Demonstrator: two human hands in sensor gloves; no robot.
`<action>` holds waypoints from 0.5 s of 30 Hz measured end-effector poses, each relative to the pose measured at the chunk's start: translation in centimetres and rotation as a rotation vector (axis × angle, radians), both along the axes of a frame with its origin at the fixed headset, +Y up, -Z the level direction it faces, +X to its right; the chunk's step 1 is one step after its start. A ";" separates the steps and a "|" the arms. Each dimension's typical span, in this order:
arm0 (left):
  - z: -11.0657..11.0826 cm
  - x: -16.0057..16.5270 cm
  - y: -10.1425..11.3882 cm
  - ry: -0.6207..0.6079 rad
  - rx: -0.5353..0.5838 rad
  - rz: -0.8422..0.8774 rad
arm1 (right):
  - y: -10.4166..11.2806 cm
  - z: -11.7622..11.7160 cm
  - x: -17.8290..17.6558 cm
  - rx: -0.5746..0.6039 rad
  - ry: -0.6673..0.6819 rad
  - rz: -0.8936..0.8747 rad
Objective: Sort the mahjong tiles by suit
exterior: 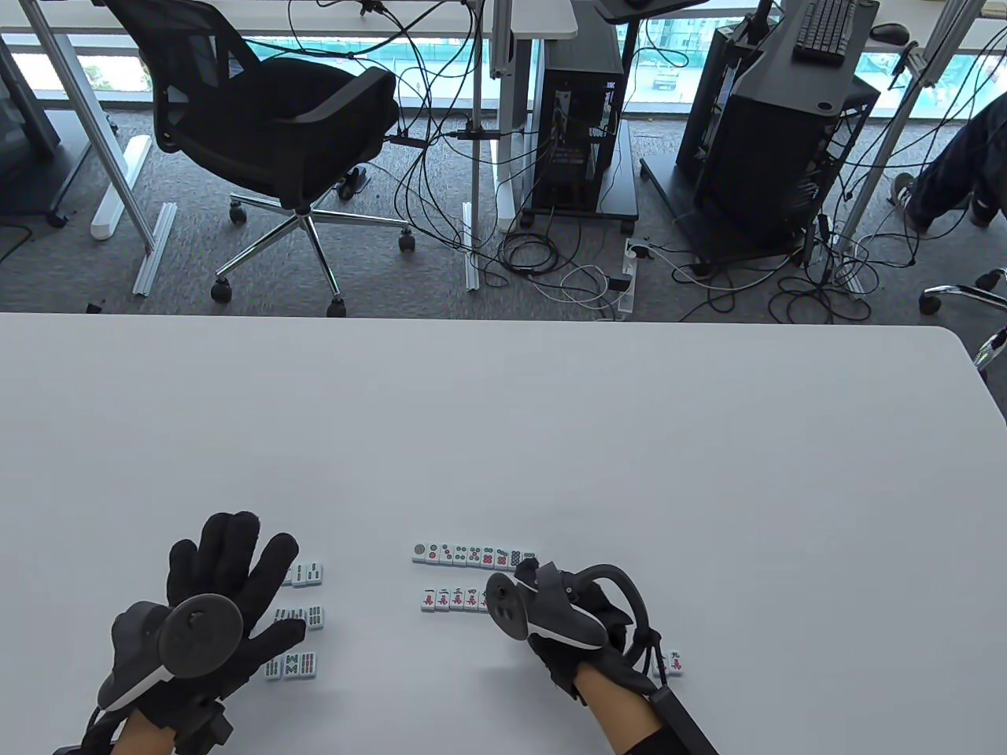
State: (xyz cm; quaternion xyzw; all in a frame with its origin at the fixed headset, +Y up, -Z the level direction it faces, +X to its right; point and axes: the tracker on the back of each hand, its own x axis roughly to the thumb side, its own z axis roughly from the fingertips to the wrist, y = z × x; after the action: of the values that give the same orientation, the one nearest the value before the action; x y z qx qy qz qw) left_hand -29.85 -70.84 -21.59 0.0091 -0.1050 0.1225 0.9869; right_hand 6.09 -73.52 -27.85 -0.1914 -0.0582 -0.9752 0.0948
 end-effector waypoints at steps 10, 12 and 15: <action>0.0 0.1 -0.1 -0.003 -0.003 -0.010 | -0.1 1.6 8.6 -0.141 -0.215 0.153; 0.0 0.1 -0.1 -0.002 -0.006 -0.011 | -0.7 2.1 9.8 -0.180 -0.255 0.186; 0.0 0.2 -0.1 -0.001 -0.008 -0.012 | -1.8 2.8 11.2 -0.245 -0.292 0.227</action>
State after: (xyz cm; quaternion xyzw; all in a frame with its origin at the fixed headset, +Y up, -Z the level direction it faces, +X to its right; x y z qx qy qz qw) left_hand -29.69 -70.92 -21.59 0.0046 -0.1051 0.1169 0.9875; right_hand 17.31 -75.34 -25.03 -0.0504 -0.2103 -0.9613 0.1706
